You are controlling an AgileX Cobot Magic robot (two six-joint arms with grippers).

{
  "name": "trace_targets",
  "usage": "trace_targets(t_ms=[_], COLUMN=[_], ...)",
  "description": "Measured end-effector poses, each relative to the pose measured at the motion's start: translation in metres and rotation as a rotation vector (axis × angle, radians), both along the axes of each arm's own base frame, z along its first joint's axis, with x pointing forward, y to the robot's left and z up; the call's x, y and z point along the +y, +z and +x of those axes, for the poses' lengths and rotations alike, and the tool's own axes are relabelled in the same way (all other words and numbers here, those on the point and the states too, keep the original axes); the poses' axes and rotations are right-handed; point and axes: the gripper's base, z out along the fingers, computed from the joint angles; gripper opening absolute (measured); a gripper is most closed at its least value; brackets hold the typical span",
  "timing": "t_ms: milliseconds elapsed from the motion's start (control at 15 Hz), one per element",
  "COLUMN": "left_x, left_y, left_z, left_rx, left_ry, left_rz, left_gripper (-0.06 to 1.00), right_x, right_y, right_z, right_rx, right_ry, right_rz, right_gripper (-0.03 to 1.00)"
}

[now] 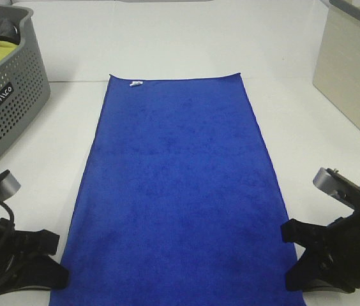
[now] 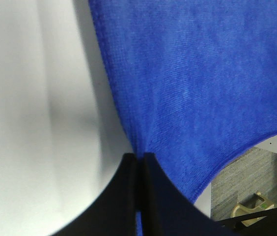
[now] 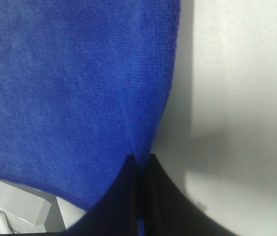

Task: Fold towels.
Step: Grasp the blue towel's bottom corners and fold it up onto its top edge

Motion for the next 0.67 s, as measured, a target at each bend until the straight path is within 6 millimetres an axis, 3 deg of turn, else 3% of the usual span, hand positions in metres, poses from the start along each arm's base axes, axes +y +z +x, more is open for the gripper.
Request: trace_targets(t_ms=[267,667], left_x=[-0.006,-0.017], left_y=[0.016,0.053], left_z=[0.019,0.099], left_rx=[-0.06,-0.259], left_ry=[0.036,0.092], left_rz=[-0.045,0.002], left_gripper=[0.0,0.0], right_x=[0.006,0.02], right_y=[0.019,0.064], right_z=[0.027,0.126], right_rx=[-0.093,-0.252], right_ry=[-0.009,0.023], right_rz=[0.034,0.023], right_gripper=[0.0,0.0])
